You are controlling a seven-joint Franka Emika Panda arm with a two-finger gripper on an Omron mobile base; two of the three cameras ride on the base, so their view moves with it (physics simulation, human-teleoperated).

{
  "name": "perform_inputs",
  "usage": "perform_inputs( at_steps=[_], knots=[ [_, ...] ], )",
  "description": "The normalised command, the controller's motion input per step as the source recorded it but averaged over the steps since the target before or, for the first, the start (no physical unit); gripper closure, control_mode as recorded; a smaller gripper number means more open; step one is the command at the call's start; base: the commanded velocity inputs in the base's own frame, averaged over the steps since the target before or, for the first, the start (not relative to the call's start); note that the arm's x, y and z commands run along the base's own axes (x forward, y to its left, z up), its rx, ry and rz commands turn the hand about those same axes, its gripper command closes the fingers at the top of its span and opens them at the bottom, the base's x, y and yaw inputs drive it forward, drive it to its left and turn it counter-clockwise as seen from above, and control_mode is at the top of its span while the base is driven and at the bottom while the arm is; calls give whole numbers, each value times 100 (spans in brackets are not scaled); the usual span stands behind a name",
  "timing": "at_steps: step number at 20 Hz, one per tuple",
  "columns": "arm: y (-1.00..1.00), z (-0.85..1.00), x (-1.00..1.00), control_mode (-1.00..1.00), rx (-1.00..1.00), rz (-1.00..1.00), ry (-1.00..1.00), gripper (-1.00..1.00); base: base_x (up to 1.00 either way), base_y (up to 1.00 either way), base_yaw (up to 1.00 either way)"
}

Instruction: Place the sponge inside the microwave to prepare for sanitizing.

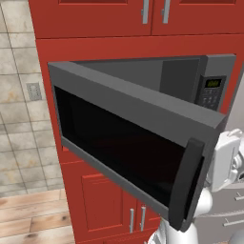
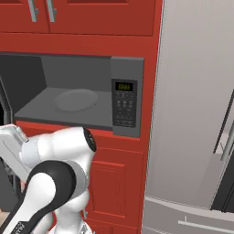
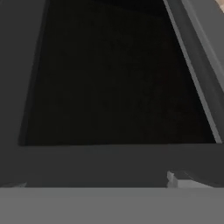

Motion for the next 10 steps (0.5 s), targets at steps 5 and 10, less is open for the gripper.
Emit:
perform_inputs(
  at_steps=[5,10],
  knots=[
    [59,-16,-39,-100,1,0,-13,-100,0,0,0],
    [68,-17,-32,-100,4,0,-18,-100,0,0,0]
  ],
)
